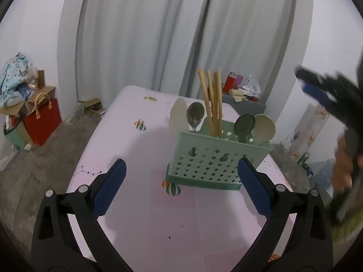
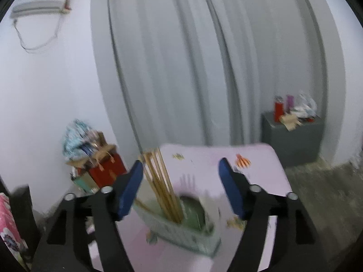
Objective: Organize utensils
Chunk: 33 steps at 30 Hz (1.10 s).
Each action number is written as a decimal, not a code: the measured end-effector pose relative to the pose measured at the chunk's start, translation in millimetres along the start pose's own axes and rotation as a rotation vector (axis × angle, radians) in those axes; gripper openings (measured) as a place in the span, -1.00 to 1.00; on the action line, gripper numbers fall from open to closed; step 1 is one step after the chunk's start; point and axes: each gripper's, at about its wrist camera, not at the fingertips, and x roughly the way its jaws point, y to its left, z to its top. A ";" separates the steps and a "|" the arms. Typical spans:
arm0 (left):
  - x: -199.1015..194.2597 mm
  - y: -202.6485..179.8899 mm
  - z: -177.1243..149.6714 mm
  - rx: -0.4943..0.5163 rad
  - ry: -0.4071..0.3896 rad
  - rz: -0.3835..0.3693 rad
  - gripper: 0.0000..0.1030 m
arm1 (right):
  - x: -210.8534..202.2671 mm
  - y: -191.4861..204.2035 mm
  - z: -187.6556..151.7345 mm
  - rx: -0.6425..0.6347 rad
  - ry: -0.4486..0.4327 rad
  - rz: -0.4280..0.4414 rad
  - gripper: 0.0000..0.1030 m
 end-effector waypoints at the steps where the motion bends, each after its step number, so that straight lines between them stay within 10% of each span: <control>1: 0.6 -0.3 -0.4 -0.003 0.006 0.012 0.84 | -1.6 2.2 -10.7 -0.003 0.033 -0.040 0.44; 8: 9.1 0.0 -9.2 -0.030 0.080 0.181 0.84 | 4.7 11.3 -85.6 -0.007 0.254 -0.260 0.71; 16: 11.9 -6.6 -10.1 0.052 0.068 0.402 0.84 | 6.1 16.1 -108.5 -0.006 0.286 -0.360 0.85; 33: 16.5 -10.5 -1.2 0.041 0.083 0.506 0.84 | 16.0 10.3 -105.8 0.000 0.285 -0.419 0.88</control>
